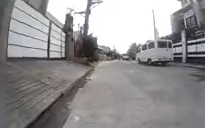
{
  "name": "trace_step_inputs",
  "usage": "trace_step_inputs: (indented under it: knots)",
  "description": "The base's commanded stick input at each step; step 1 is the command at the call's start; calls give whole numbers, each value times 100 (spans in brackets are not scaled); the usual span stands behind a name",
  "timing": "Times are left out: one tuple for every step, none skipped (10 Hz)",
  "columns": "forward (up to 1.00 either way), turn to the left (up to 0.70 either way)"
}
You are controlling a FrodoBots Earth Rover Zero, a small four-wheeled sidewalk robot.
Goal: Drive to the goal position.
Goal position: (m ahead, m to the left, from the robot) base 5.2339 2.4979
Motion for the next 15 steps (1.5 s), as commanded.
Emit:
trace_step_inputs:
  knots:
    - [67, 0]
    - [67, 0]
    - [67, 0]
    - [67, 0]
    - [67, -1]
    - [67, -11]
    - [67, -18]
    - [67, -9]
    - [67, -1]
    - [67, 0]
    - [67, 0]
    - [67, 0]
    - [67, 0]
    - [67, 0]
    - [67, 0]
